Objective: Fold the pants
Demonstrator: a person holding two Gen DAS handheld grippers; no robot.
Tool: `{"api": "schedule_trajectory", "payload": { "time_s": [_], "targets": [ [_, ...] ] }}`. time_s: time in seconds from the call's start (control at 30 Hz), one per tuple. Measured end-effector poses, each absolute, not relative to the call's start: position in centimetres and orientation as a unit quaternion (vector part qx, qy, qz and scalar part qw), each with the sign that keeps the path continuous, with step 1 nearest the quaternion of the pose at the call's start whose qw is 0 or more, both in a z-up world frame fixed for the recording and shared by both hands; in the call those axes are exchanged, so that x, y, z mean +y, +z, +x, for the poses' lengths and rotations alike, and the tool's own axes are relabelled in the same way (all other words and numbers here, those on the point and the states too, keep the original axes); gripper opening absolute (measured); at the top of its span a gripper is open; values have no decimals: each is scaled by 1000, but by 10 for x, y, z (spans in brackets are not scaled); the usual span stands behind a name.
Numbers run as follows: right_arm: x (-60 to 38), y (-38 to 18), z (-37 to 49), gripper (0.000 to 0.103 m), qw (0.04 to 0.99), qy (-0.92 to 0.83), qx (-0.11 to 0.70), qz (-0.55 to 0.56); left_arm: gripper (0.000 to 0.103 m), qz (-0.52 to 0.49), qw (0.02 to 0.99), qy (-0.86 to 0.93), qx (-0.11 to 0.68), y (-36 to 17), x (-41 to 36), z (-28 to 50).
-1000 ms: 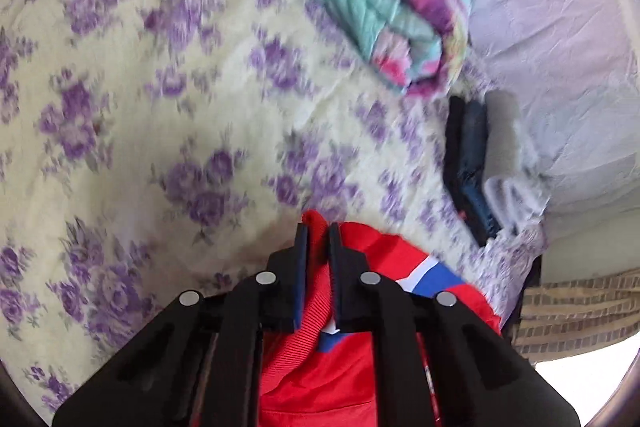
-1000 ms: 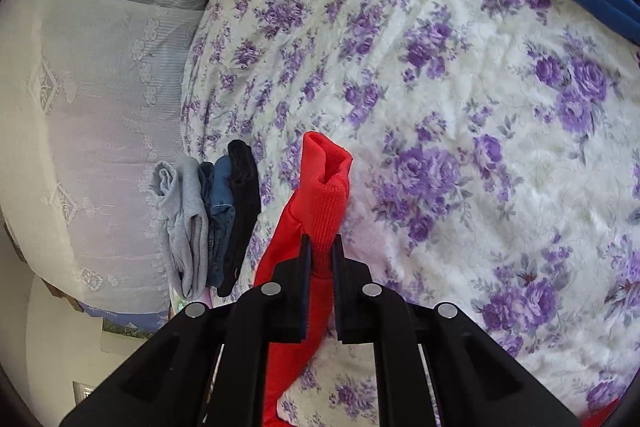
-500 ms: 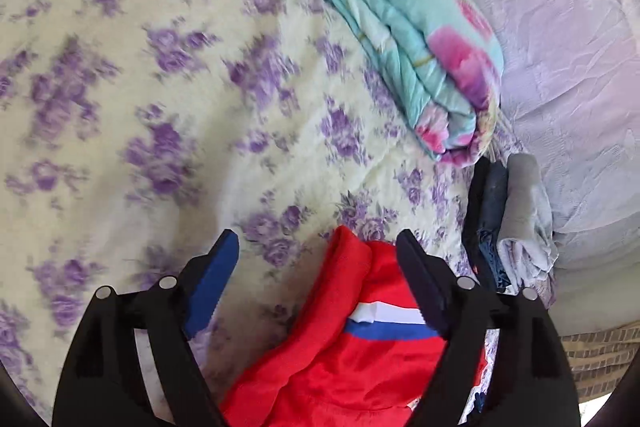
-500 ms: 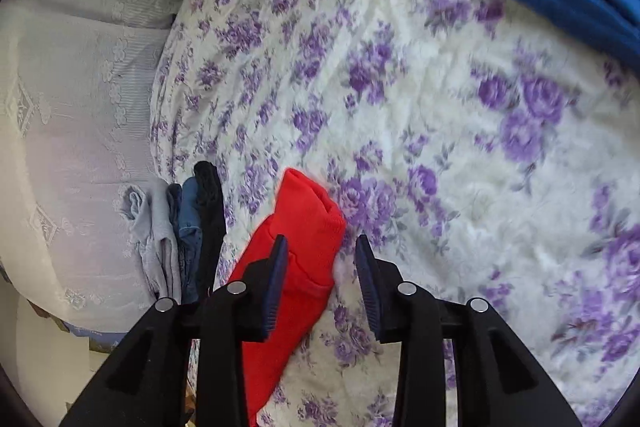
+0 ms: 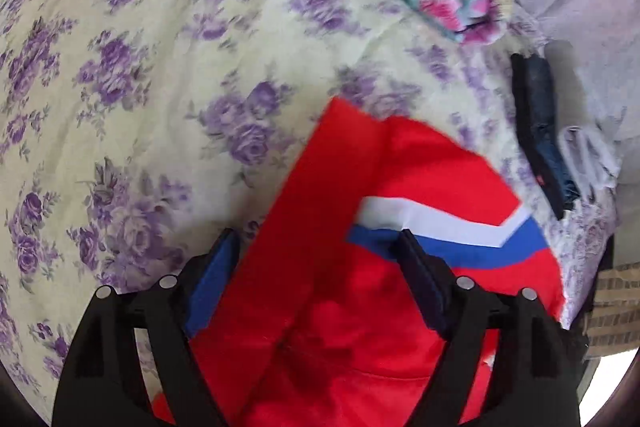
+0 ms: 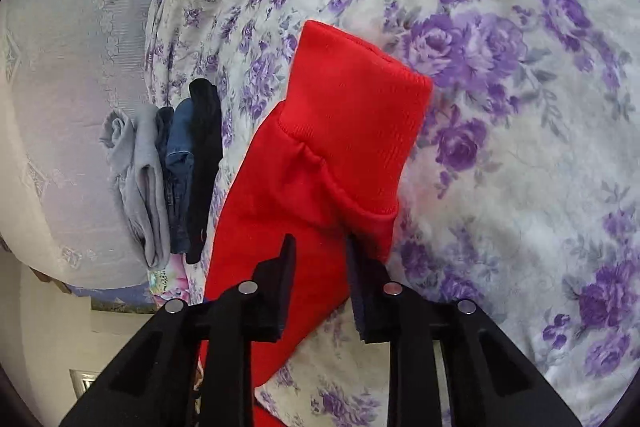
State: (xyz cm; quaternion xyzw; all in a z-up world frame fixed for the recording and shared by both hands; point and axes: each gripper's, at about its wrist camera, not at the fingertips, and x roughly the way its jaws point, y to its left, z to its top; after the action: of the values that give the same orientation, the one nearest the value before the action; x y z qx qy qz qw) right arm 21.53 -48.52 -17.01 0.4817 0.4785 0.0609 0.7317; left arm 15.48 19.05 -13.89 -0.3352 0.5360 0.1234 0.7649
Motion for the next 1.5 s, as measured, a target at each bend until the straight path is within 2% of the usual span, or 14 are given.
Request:
{"api": "schedule_trajectory", "payload": {
  "time_s": [0.07,0.23,0.37,0.7,0.77,0.83,0.9,1.03,1.17,1.33,1.47,1.5],
  "targets": [
    [-480,-149,215,38,750,81,477,450,77,-354,768,117,521,-128,194,150],
    [-447,-93,225,46,796,187,459,347,78,-360,801,71,473,-87,216,140],
    [-401,-62,242,56,816,252,460,244,78,-347,808,76,469,-82,238,152],
    [-316,-52,298,57,783,349,500,124,77,-353,790,4,501,-118,242,191],
    [-300,-56,310,57,778,361,508,80,67,-338,793,-19,507,-120,237,198],
    [-284,-60,319,57,771,377,513,30,50,-324,790,-33,519,-124,232,204],
    [-269,-66,326,57,762,391,515,-23,41,-314,788,-45,528,-127,227,210],
    [-236,-79,331,57,726,436,514,-139,37,-297,793,-50,530,-127,222,214],
    [-210,-97,333,50,668,476,523,-231,36,-309,789,-51,528,-126,226,212],
    [-200,-115,344,37,629,491,539,-269,36,-315,786,-42,530,-128,227,211],
    [-203,-115,340,10,622,495,533,-292,36,-316,785,-41,531,-127,227,212],
    [-206,-111,337,7,630,492,525,-293,35,-312,787,-41,530,-125,226,212]
  ]
}}
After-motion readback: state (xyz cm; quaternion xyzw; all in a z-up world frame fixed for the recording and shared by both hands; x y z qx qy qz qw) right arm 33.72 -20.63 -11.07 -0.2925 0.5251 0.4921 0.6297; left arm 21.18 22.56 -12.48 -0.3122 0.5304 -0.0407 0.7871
